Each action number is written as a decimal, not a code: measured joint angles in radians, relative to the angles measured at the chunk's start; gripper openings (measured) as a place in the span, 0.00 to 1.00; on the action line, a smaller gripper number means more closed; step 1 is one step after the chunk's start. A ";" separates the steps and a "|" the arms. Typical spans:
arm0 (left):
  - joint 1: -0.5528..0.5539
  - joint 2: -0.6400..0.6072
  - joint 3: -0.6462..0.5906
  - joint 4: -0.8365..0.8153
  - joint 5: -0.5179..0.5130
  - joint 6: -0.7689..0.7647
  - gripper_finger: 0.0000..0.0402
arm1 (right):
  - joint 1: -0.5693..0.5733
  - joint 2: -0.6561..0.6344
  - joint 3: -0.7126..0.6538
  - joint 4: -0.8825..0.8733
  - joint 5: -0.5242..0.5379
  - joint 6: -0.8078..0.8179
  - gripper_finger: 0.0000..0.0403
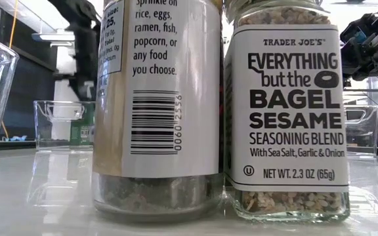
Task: Sort spices by type
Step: Put the black seasoning can into the top left transparent bin
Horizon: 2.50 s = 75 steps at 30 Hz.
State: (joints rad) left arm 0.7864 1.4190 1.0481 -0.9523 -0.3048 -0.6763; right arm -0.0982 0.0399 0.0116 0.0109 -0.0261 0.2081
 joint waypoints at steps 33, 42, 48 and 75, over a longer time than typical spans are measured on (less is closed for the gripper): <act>0.131 0.125 0.001 0.140 0.009 0.104 0.44 | 0.000 0.000 0.000 0.000 0.000 0.000 0.00; 0.131 0.075 0.001 0.165 0.012 0.079 0.46 | 0.000 0.000 0.000 0.000 0.000 0.000 0.00; 0.131 0.016 0.001 0.192 0.023 0.050 0.46 | 0.000 0.000 0.000 0.000 0.000 0.000 0.00; 0.084 0.151 0.000 0.222 0.056 0.015 0.00 | 0.000 0.000 0.000 0.000 0.000 0.000 0.00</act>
State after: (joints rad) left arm 0.8707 1.5700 1.0481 -0.7303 -0.2489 -0.6609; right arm -0.0981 0.0399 0.0116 0.0105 -0.0261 0.2081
